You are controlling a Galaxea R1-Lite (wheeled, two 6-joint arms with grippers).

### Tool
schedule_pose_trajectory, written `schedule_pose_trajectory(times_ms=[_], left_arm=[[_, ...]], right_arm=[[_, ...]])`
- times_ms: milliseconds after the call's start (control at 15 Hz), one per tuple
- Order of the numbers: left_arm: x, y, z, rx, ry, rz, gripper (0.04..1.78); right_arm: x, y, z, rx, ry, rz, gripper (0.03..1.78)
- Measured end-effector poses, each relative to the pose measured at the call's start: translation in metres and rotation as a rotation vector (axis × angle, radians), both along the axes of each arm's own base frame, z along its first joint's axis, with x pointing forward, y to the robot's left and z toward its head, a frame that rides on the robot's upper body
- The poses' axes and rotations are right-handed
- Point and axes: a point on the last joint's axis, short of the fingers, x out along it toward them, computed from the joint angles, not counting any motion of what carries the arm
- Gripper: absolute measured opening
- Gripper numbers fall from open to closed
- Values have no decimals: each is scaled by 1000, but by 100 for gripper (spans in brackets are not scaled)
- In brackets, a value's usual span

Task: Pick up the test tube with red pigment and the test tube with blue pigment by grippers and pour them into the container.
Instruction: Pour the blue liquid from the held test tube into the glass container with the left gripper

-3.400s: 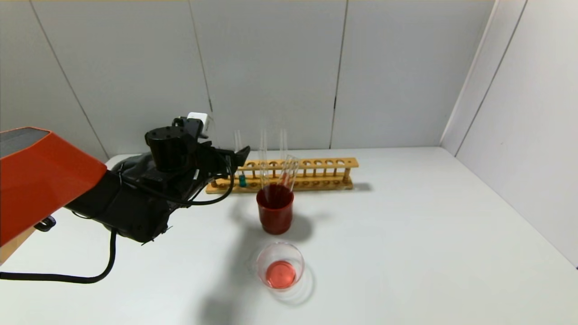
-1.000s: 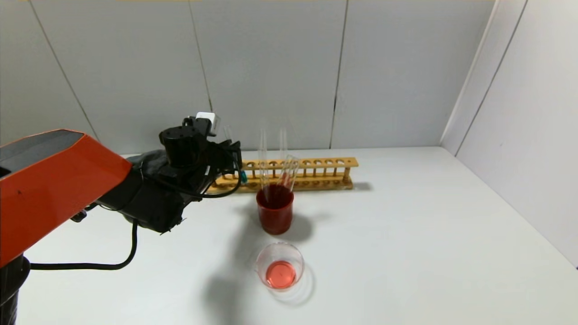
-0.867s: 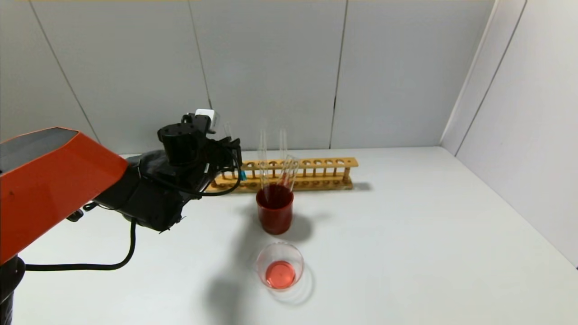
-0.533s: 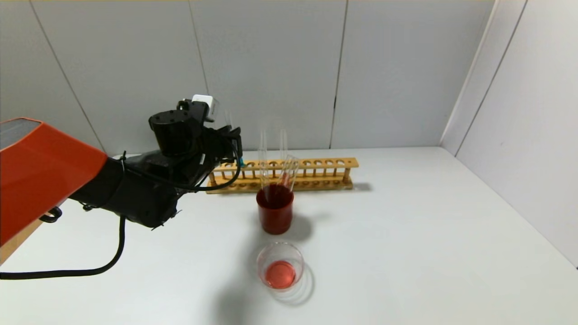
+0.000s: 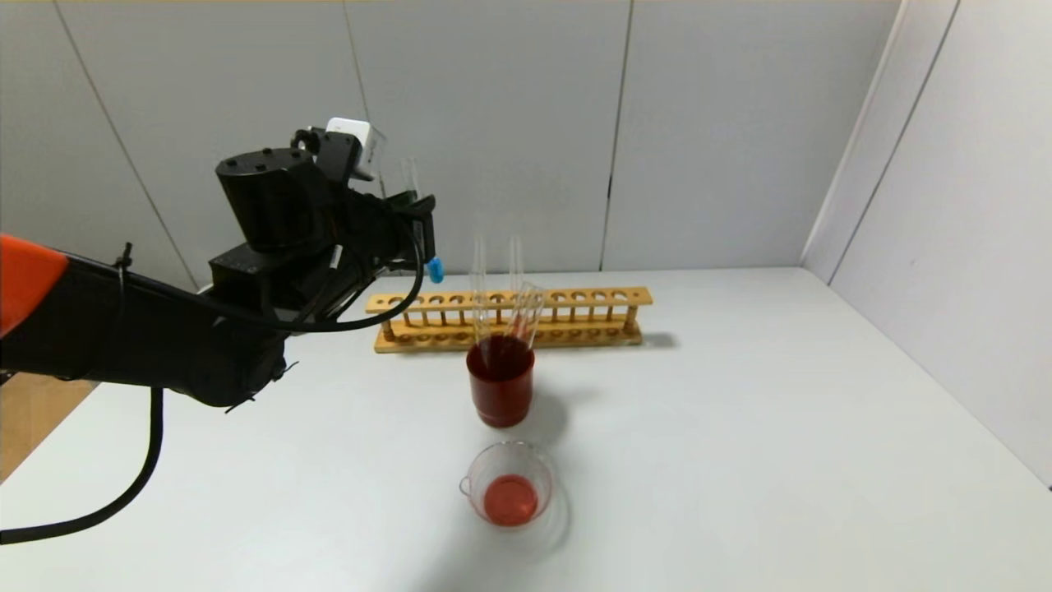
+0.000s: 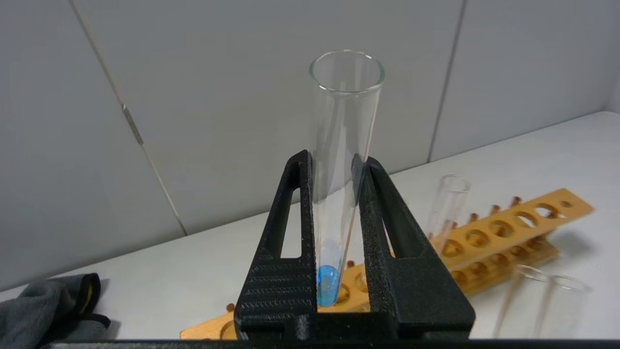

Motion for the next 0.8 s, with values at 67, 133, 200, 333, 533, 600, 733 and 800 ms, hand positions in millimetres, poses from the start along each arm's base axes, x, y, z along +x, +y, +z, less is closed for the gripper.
schedule_pose_trajectory(times_ms=[67, 133, 200, 333, 533, 600, 733, 800], left_arm=[[-6, 2, 6, 1, -2, -2, 33], [-12, 4, 11, 8, -5, -2, 33], [-18, 6, 16, 20, -7, -3, 33], [-32, 11, 26, 29, -11, -4, 33], [-55, 21, 38, 46, -36, 2, 33], [-62, 25, 39, 62, -44, 4, 33], [-77, 32, 41, 80, -39, 8, 33], [-85, 35, 41, 89, -22, 7, 33]], right_arm=[[0, 0, 0, 0, 0, 0, 170], [0, 0, 0, 0, 0, 0, 170], [0, 0, 0, 0, 0, 0, 170], [0, 0, 0, 0, 0, 1, 170], [0, 0, 0, 0, 0, 0, 170], [0, 0, 0, 0, 0, 0, 170], [0, 0, 0, 0, 0, 0, 170], [0, 0, 0, 0, 0, 0, 170]])
